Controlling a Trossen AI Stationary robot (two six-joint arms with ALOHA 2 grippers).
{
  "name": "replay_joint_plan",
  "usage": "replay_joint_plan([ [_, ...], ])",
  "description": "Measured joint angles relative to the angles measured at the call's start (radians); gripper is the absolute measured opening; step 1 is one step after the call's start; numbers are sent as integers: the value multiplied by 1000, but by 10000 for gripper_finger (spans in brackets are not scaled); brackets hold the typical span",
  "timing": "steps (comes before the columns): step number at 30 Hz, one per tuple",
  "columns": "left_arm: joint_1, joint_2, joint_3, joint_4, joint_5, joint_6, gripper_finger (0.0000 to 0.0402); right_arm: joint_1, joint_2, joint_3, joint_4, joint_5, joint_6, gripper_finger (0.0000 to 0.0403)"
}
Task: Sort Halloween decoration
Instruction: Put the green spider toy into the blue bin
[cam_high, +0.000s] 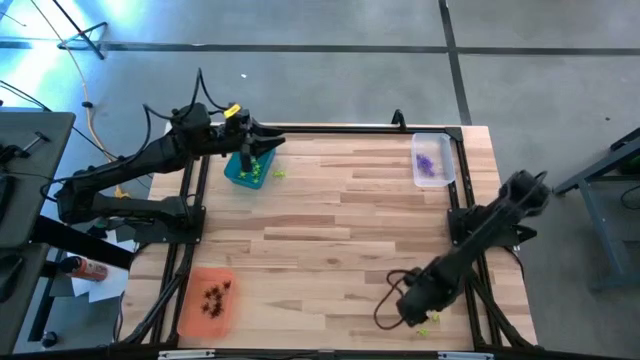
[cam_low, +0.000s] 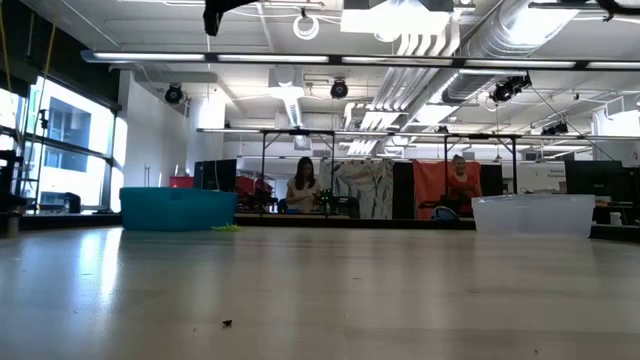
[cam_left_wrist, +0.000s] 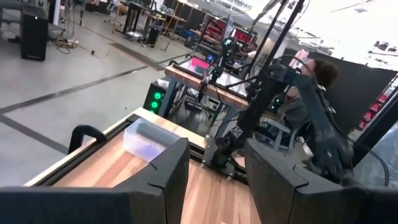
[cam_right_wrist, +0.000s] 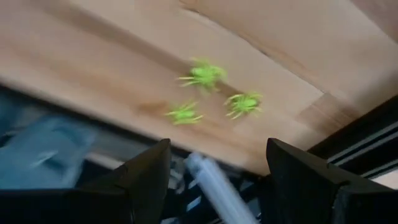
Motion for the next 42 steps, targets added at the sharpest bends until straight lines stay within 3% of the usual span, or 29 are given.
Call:
replay_joint_plan([
  [7,0,1,0,0,0,0,138,18,153,-1,23,-3,22,259],
  [22,0,1,0,-5,0,-2,138,3,251,5,58,6,-17,248],
  [27,0,1,0,-5,-2,-1,138,4,259,5,53,37,-24,185],
  [35,0,1,0,-5,-6,0,138,5,261,5,43,68,-79,16],
  [42,1,1,0,-5,-8,0,138,0,247,2,28,87,-154,8],
])
